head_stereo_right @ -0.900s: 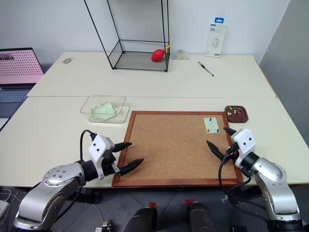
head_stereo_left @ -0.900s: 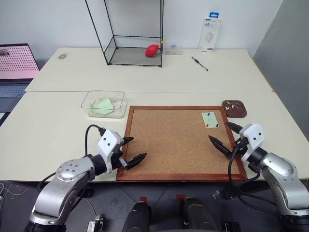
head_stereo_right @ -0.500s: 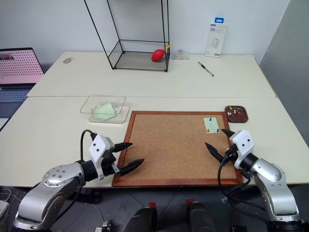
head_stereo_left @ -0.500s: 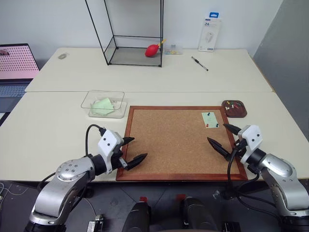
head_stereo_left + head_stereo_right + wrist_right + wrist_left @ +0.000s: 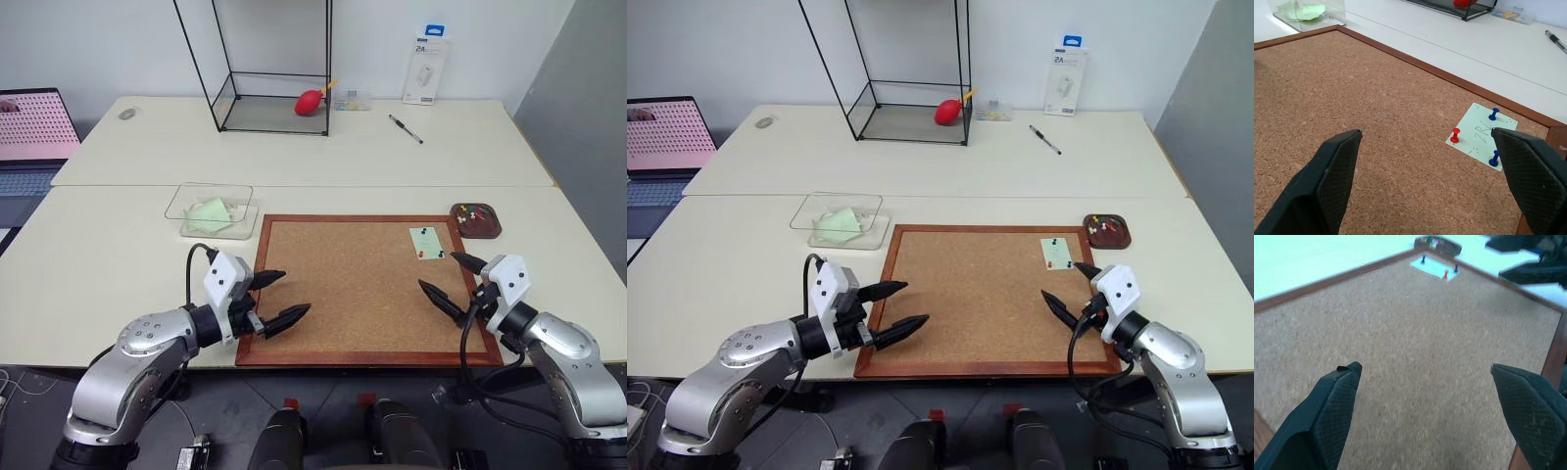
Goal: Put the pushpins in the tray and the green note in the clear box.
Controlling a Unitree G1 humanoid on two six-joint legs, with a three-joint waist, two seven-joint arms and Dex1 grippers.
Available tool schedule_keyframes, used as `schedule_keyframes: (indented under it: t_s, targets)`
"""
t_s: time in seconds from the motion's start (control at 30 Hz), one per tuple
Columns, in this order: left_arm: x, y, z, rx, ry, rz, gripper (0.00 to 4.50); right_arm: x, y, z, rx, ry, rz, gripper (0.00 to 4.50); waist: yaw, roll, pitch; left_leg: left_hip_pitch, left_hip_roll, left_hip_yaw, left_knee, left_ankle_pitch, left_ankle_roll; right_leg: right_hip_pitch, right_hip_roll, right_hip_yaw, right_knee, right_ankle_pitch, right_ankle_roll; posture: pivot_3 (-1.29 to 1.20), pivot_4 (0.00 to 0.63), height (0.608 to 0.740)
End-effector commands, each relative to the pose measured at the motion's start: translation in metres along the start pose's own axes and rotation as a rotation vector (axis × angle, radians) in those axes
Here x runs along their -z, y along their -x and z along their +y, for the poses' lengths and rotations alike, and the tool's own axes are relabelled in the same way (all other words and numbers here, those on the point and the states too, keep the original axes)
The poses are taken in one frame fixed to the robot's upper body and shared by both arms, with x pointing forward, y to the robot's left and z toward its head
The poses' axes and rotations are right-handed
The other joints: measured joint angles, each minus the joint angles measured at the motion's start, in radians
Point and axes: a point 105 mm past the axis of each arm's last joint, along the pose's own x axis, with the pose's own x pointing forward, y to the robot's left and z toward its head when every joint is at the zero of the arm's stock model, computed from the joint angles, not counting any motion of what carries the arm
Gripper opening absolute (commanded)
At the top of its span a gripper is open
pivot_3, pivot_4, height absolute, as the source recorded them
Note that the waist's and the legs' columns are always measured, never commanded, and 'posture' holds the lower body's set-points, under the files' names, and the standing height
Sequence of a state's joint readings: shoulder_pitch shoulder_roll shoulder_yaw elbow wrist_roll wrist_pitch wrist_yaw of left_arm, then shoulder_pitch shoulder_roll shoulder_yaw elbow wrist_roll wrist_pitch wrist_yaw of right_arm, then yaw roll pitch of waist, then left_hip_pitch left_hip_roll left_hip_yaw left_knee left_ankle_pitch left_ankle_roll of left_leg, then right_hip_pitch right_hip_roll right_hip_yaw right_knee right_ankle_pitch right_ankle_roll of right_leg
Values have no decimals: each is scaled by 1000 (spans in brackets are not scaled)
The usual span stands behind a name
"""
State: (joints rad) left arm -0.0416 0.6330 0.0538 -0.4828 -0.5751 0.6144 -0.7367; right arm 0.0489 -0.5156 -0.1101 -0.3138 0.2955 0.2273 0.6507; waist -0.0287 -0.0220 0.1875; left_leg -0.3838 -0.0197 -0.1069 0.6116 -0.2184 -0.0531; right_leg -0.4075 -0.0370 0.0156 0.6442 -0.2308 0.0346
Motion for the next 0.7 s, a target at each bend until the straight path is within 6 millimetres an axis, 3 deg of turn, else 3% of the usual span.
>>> schedule_keyframes:
  t_s: [0.03,0.07,0.57,0.7]
  targets:
    - [-14,-11,-13,98,-61,-17,4479,-14,-1,8,-20,27,-49,4500,0,0,0,0,0,0,0,0,0,0,0,0,0,0,0,0,150,740]
    - [-14,-14,-12,105,-71,-12,4125,-14,-1,9,-21,24,-49,4500,0,0,0,0,0,0,0,0,0,0,0,0,0,0,0,0,150,740]
    - [-6,-76,-11,242,-144,31,1340,-16,-8,23,-41,-7,-51,4500,1,0,0,0,-1,0,0,0,0,0,0,0,0,0,0,0,150,740]
    - [0,-98,-14,294,-181,49,539,-17,-14,16,-4,-73,-38,4500,0,0,0,0,-1,0,0,0,0,0,0,0,0,1,2,0,150,740]
